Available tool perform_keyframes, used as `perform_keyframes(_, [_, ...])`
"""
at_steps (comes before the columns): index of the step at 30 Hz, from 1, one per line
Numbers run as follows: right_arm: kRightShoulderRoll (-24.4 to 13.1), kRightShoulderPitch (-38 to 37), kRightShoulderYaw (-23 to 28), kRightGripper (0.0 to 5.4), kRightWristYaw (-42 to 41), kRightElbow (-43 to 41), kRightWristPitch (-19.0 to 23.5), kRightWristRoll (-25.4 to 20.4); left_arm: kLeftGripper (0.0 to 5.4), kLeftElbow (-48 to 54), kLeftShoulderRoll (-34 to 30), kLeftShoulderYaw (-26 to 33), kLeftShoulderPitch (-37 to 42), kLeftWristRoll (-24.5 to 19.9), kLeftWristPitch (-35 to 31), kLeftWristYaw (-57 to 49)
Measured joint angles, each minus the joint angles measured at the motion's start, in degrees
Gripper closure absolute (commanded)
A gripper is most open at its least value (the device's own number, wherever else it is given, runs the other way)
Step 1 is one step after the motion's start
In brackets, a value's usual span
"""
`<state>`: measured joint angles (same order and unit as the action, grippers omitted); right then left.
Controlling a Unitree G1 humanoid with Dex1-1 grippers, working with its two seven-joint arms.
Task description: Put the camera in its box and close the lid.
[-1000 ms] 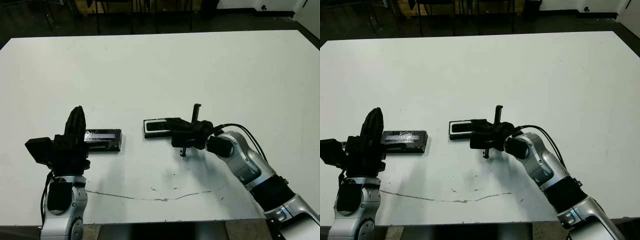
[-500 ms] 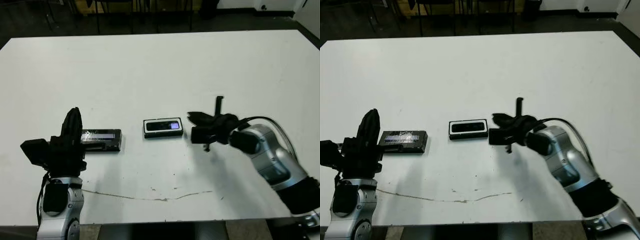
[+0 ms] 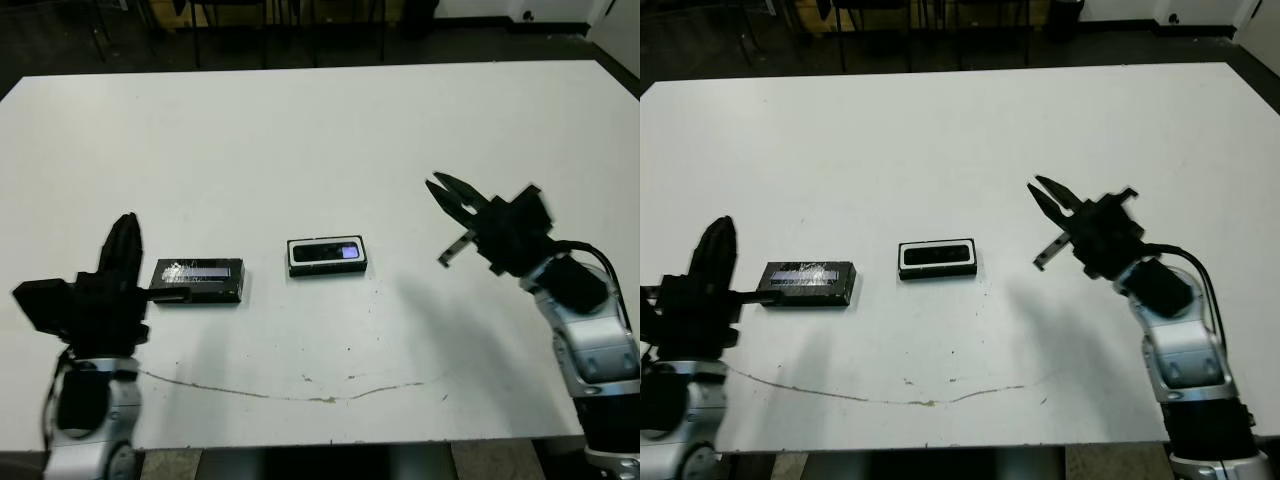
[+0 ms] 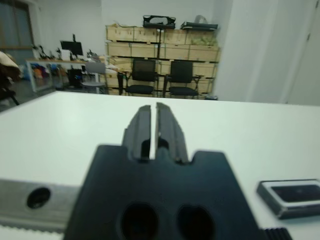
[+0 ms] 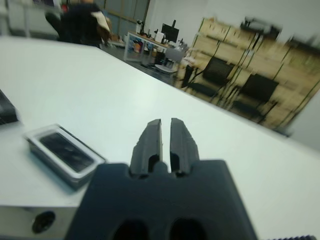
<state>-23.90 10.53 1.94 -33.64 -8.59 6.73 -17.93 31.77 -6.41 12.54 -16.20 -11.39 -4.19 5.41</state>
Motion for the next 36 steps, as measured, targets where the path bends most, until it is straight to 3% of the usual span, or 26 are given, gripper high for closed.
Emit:
perform_keyframes(6, [-0.7,-0.3,6.1,5.4,-1.8,-1.6,15.8,-14.6,4.92,0.3,-19.1,9.2,0.1,-3.5,-1.8,16.1])
perform_keyframes(10, [-1.4,0.8,7.3,5.4,-3.2,1.3,19.1,-16.6,4.19,-2.0,-32.2,10.4,3.1,-4.3,-3.5,27.2])
perform_keyframes(12, [-1.5,1.2,7.5,5.4,-3.4,2.7,19.6,-16.6,3.83,-3.2,-35.6,9.6,5.5,-4.3,-4.2,30.3])
perform_keyframes(18, [-1.4,3.9,8.5,5.4,-5.2,7.9,19.8,-17.2,2.72,-8.3,-39.2,4.0,12.3,-7.5,-8.2,38.6])
perform_keyframes(25, [-1.4,5.0,9.1,5.4,-3.8,8.3,21.4,-17.1,1.41,-18.9,-44.0,-4.4,25.0,-12.3,-13.0,55.2])
perform_keyframes(32, [-1.3,4.8,9.1,5.4,-2.7,8.6,21.0,-15.1,0.11,-30.1,-45.1,-13.2,35.8,-10.0,-11.7,67.8])
perform_keyframes(36, [-1.3,4.6,9.1,5.4,-0.9,7.2,22.2,-14.7,0.01,-37.4,-45.2,-16.9,41.2,-7.6,-9.2,73.3])
